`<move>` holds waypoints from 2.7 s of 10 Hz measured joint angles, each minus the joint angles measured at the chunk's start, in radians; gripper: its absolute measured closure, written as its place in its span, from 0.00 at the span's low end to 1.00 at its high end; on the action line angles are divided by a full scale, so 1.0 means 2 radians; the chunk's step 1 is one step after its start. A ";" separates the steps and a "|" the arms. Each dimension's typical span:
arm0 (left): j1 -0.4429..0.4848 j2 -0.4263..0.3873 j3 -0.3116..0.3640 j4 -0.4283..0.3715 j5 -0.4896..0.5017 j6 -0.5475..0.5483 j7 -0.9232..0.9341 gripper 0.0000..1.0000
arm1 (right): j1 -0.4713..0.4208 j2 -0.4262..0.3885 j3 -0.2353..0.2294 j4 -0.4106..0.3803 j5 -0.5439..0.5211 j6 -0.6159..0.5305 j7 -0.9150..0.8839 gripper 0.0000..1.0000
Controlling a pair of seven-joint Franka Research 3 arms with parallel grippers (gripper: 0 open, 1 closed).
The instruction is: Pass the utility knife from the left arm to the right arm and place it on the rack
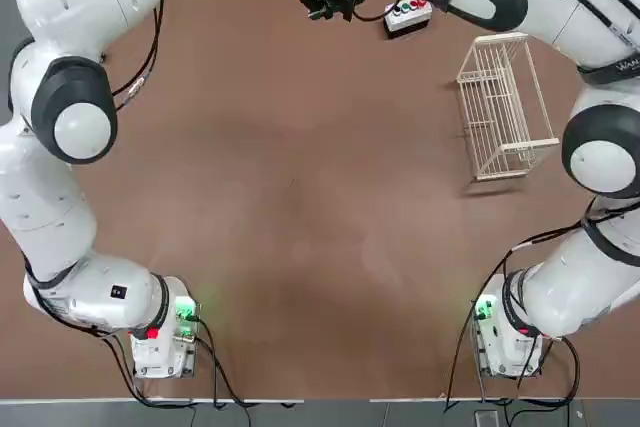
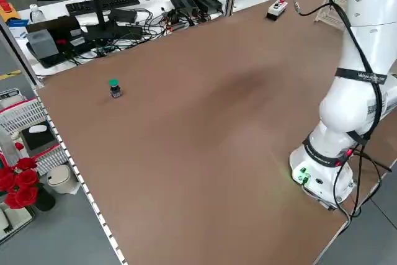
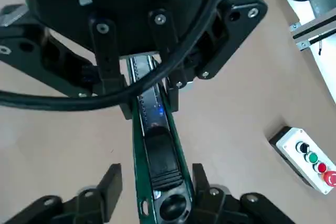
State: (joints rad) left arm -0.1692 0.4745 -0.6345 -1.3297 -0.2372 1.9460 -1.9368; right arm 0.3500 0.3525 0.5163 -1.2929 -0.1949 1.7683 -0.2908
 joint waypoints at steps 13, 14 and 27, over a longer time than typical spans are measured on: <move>0.013 -0.017 -0.005 0.006 -0.001 -0.001 0.020 0.00 | -0.004 0.000 -0.001 0.001 0.000 0.007 0.011 0.58; 0.023 -0.018 -0.005 0.006 -0.001 -0.007 0.025 0.00 | -0.009 0.000 -0.001 0.001 0.000 0.005 0.012 0.58; 0.262 -0.111 -0.003 0.001 0.120 -0.191 0.470 0.00 | -0.093 -0.242 -0.261 -0.293 0.116 0.003 0.091 0.58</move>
State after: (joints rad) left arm 0.3558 0.2523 -0.6409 -1.3285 0.0030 1.5642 -0.9977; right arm 0.1649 -0.1312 -0.0054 -1.8789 0.0370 1.7741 -0.1080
